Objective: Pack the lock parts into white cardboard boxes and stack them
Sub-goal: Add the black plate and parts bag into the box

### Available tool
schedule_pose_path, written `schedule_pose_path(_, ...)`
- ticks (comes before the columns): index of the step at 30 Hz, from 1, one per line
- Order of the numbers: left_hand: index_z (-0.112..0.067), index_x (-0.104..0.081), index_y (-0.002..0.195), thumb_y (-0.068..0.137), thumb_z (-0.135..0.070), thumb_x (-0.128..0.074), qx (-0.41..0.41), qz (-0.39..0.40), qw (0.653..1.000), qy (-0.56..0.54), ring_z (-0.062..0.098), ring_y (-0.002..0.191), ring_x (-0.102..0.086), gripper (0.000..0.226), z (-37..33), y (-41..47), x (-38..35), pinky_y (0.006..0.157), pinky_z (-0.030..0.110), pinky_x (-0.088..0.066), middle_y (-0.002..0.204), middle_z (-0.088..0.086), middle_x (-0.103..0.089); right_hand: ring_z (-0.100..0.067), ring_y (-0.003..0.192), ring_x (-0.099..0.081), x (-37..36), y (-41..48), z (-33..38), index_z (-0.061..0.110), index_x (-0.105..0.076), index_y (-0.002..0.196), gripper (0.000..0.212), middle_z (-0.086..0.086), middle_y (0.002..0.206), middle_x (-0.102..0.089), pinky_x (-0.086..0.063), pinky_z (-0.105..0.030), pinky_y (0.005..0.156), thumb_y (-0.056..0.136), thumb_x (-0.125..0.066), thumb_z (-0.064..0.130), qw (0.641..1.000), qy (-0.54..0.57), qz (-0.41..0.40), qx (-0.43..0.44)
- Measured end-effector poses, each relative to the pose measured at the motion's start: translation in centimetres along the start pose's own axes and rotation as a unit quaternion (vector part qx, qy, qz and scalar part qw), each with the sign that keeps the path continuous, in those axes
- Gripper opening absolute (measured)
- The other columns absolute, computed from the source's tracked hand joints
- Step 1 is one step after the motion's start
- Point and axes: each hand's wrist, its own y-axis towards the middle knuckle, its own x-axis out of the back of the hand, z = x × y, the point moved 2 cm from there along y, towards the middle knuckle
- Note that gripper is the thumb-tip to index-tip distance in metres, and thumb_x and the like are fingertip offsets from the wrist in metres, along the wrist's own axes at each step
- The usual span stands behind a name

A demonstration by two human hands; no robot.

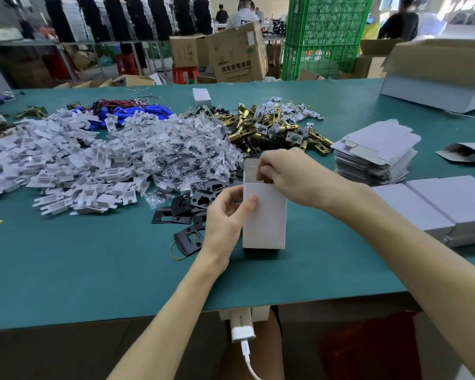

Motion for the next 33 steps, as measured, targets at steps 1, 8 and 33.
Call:
schedule_pose_path(1,-0.017,-0.069,0.119,0.096,-0.022,-0.073,0.000,-0.001,1.000,0.000,0.006,0.100,-0.071,0.024,0.0,0.0,0.0,0.083,0.022,-0.056,0.110,-0.007,-0.078,-0.036,0.094,-0.065,0.1,0.0,0.3,0.011,-0.066,0.103,0.022,-0.014,0.103,-0.068,-0.054,-0.048,0.085,0.104,-0.045,0.015,1.000,0.001,-0.022,0.001)
schedule_pose_path(8,-0.015,-0.069,0.110,0.098,-0.017,-0.073,-0.005,-0.002,1.000,0.030,0.006,0.089,-0.065,0.013,-0.1,0.0,-0.1,0.078,0.019,-0.051,0.096,-0.008,-0.074,-0.026,0.081,-0.058,-1.2,1.8,5.7,0.008,-0.060,0.101,0.010,-0.006,0.100,-0.061,-0.044,-0.035,0.065,0.100,-0.050,0.004,0.983,-0.038,-0.158,0.084)
schedule_pose_path(33,-0.018,-0.071,0.108,0.096,-0.021,-0.073,0.015,0.009,0.998,0.057,0.019,0.092,-0.062,0.012,0.3,0.0,-0.2,0.086,0.035,-0.051,0.104,0.008,-0.073,-0.028,0.079,-0.063,-4.4,8.4,7.3,0.000,-0.059,0.097,0.007,-0.012,0.095,-0.064,-0.053,-0.040,0.069,0.094,-0.065,-0.002,0.998,0.018,-0.065,0.008)
